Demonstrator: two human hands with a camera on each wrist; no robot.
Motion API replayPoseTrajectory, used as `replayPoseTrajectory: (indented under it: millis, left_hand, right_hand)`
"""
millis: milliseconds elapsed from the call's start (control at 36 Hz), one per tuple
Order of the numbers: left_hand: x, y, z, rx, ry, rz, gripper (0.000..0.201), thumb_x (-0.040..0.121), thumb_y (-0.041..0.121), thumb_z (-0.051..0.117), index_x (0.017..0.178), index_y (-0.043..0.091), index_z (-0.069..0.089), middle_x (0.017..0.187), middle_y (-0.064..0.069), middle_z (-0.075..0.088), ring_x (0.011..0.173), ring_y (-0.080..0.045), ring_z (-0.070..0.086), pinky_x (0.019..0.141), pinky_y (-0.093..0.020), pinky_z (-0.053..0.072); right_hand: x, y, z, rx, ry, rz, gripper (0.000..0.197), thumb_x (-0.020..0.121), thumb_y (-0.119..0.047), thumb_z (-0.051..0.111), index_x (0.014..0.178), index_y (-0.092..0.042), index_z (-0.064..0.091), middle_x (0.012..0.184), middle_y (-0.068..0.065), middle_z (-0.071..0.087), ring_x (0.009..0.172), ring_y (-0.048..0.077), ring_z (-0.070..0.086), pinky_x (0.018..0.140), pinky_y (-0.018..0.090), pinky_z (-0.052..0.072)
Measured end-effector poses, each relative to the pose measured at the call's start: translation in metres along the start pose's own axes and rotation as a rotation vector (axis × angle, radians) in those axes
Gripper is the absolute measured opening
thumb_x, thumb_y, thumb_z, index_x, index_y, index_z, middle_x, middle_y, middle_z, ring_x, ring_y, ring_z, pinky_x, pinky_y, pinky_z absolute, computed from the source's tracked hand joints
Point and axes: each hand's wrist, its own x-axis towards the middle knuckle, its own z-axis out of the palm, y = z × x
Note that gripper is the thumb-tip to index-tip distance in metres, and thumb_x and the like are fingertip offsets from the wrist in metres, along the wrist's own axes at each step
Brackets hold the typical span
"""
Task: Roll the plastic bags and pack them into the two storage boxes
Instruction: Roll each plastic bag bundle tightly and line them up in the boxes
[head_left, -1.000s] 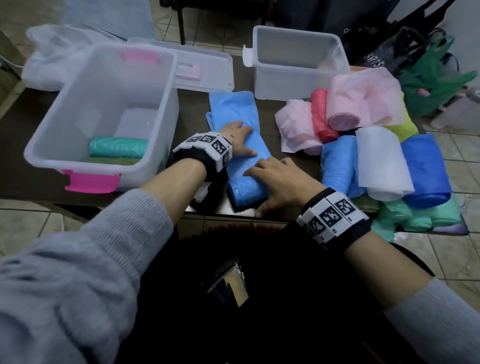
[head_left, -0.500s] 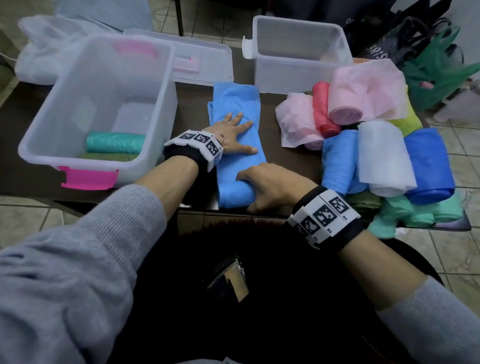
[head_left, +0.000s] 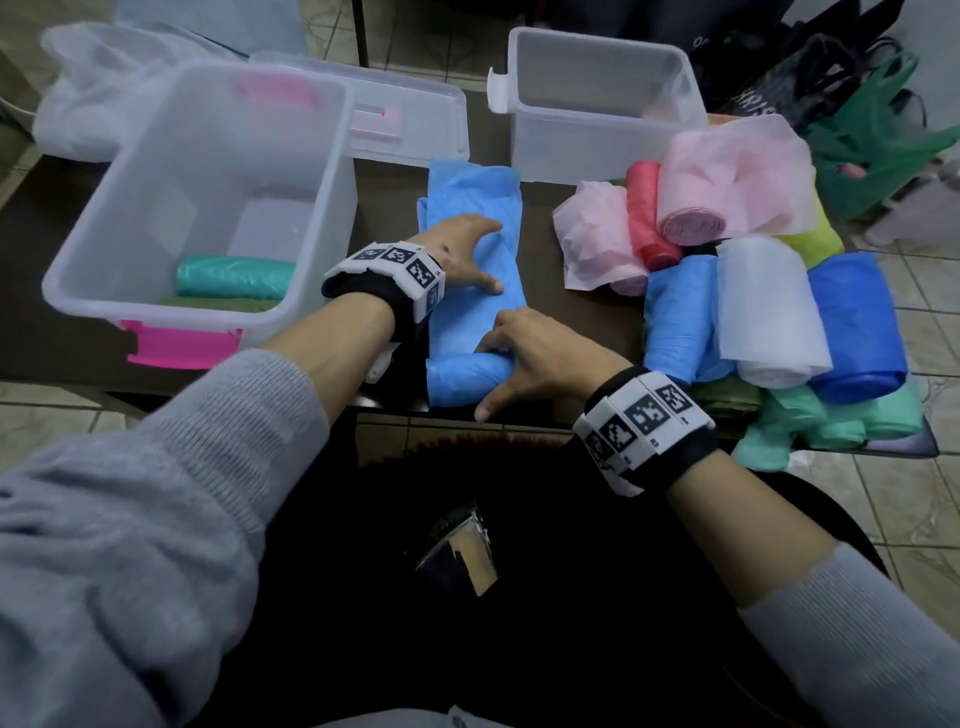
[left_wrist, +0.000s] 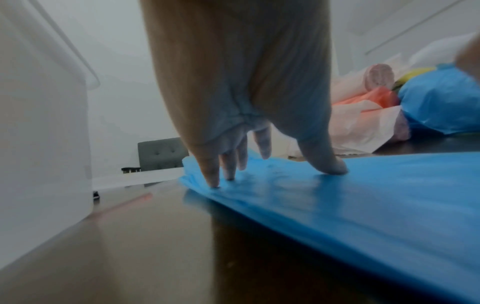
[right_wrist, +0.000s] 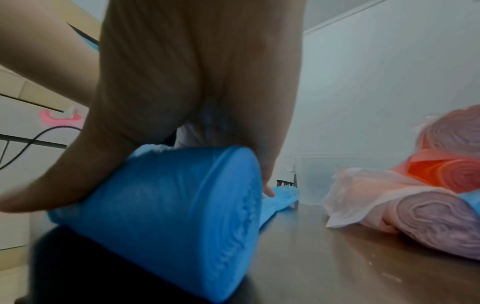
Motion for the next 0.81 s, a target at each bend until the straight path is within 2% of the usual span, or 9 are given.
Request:
replayPoseTrajectory:
  millis: [83, 194, 306, 389, 472, 528, 639, 722, 806]
  left_hand:
    - [-0.006, 0.008, -0.003, -0.004, 0.064, -0.032, 0.069, 0.084, 0.032, 0.068, 0.143, 0.016, 0.036, 0.150, -0.009, 0.030, 0.137, -0.024, 0.032, 0.110, -0.036, 0.027]
    - [-0.023, 0.020, -0.010, -0.058, 0.207, -0.029, 0.033, 0.089, 0.022, 0.063, 0.121, 0.014, 0.060, 0.126, -0.007, 0.054, 0.115, -0.022, 0.052, 0.099, -0.034, 0.039]
    - [-0.053, 0.034, -0.020, -0.182, 0.232, -0.041, 0.012, 0.089, 0.020, 0.060, 0.100, 0.018, 0.065, 0.088, 0.003, 0.061, 0.087, -0.017, 0.062, 0.090, -0.036, 0.049]
    - [-0.075, 0.040, -0.022, -0.238, 0.205, -0.041, 0.006, 0.090, 0.017, 0.058, 0.092, 0.021, 0.062, 0.073, 0.006, 0.063, 0.077, -0.013, 0.065, 0.086, -0.032, 0.050]
    - [-0.091, 0.036, -0.018, -0.218, 0.147, -0.061, 0.016, 0.091, 0.010, 0.055, 0.100, 0.020, 0.064, 0.082, 0.001, 0.066, 0.084, -0.016, 0.065, 0.073, -0.030, 0.051]
    - [-0.100, 0.029, -0.012, -0.211, 0.108, -0.076, 0.024, 0.091, 0.007, 0.053, 0.108, 0.019, 0.064, 0.092, -0.001, 0.066, 0.092, -0.018, 0.064, 0.082, -0.033, 0.052]
    - [-0.112, 0.018, 0.008, -0.236, 0.060, -0.064, 0.035, 0.089, 0.008, 0.056, 0.123, 0.015, 0.058, 0.115, -0.006, 0.066, 0.111, -0.019, 0.058, 0.096, -0.029, 0.045]
    - [-0.113, 0.011, 0.020, -0.227, 0.066, -0.050, 0.047, 0.081, 0.021, 0.070, 0.126, 0.016, 0.056, 0.122, -0.008, 0.062, 0.118, -0.022, 0.052, 0.099, -0.033, 0.042]
    - [-0.109, 0.009, 0.025, -0.203, 0.067, -0.063, 0.049, 0.071, 0.027, 0.078, 0.117, 0.023, 0.062, 0.112, -0.010, 0.064, 0.110, -0.026, 0.054, 0.091, -0.036, 0.046]
  right_hand:
    - [0.003, 0.001, -0.004, 0.059, -0.045, -0.008, 0.062, 0.059, -0.052, 0.081, 0.107, -0.014, 0.070, 0.092, 0.011, 0.059, 0.084, 0.021, 0.054, 0.080, 0.040, 0.045]
    - [0.004, 0.010, -0.005, 0.157, 0.004, 0.020, 0.077, 0.064, -0.043, 0.082, 0.129, -0.014, 0.054, 0.112, 0.004, 0.063, 0.107, 0.020, 0.056, 0.085, 0.020, 0.038]
    - [0.005, 0.014, -0.005, 0.229, 0.044, 0.071, 0.059, 0.068, -0.040, 0.081, 0.112, -0.014, 0.054, 0.103, -0.002, 0.056, 0.103, 0.020, 0.055, 0.090, 0.032, 0.042]
    - [0.008, 0.013, -0.005, 0.208, 0.060, 0.074, 0.049, 0.072, -0.043, 0.076, 0.108, -0.014, 0.061, 0.097, -0.005, 0.055, 0.101, 0.021, 0.054, 0.083, 0.031, 0.041]
    - [0.012, 0.014, -0.006, 0.138, 0.077, 0.082, 0.050, 0.073, -0.050, 0.071, 0.112, -0.019, 0.066, 0.108, 0.004, 0.055, 0.112, 0.024, 0.044, 0.094, 0.038, 0.038]
    - [0.013, 0.014, -0.008, 0.066, 0.080, 0.106, 0.051, 0.077, -0.051, 0.067, 0.118, -0.021, 0.065, 0.116, 0.007, 0.051, 0.115, 0.024, 0.036, 0.100, 0.042, 0.034]
    - [0.017, 0.014, -0.011, 0.043, 0.052, 0.110, 0.044, 0.084, -0.050, 0.060, 0.115, -0.020, 0.066, 0.098, 0.007, 0.042, 0.101, 0.023, 0.035, 0.096, 0.043, 0.035]
    - [0.020, 0.016, -0.009, 0.127, 0.083, 0.076, 0.044, 0.083, -0.045, 0.063, 0.119, -0.020, 0.066, 0.094, 0.007, 0.048, 0.104, 0.028, 0.046, 0.083, 0.030, 0.033]
    - [0.021, 0.017, -0.009, 0.207, 0.185, 0.119, 0.048, 0.083, -0.042, 0.066, 0.124, -0.018, 0.060, 0.104, 0.003, 0.059, 0.095, 0.015, 0.050, 0.077, 0.020, 0.030]
